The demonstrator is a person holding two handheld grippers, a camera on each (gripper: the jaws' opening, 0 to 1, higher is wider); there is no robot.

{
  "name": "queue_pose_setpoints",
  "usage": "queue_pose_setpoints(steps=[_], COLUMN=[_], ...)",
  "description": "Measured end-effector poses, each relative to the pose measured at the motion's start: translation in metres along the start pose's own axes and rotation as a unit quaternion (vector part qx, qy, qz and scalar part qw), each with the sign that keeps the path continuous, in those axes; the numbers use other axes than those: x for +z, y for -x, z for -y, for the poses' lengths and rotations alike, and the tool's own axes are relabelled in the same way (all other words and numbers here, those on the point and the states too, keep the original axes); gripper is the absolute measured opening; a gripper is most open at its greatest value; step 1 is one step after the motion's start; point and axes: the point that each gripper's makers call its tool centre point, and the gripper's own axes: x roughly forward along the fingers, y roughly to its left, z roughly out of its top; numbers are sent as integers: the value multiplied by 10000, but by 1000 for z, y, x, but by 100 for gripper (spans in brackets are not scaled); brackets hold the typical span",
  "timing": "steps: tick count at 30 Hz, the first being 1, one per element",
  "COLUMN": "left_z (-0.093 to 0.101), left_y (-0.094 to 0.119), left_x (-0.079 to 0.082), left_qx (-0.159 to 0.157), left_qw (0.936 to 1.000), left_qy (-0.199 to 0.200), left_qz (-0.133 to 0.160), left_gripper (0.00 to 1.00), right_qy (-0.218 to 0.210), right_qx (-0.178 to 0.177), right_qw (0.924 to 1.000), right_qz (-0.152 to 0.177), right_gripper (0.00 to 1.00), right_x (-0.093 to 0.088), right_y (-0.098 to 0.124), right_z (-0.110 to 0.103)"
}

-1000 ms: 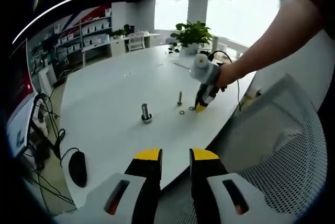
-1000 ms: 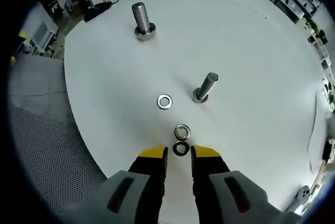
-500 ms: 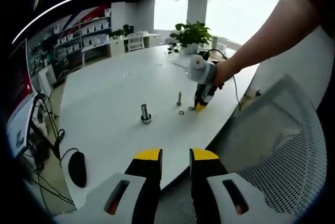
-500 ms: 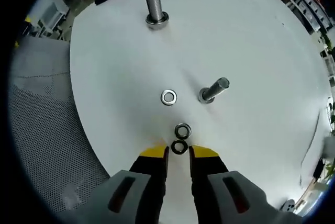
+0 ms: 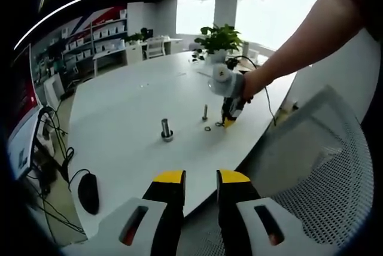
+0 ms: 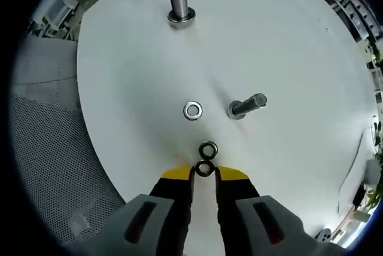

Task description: Place the washer onto the threaded stud by aligning its center hole with the stud, sliding it down to the base, and recovering from edge contact or off-axis alignment until the washer reaches the visible bottom stop.

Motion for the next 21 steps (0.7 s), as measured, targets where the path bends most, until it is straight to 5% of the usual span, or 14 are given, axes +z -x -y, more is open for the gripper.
queue_pose_setpoints(steps=[21], left_z=[1], left_y=[0], left_x=[-1], left_qx=[14], left_qw=[10000], left_qy=[4], left_qz=[-19], left_gripper=[18], right_qy=[-62], right_qx=[-90], right_qw=[9998], right_qz=[-187], right_gripper=[16], right_x=[2], right_y=[-7], right_z=[7])
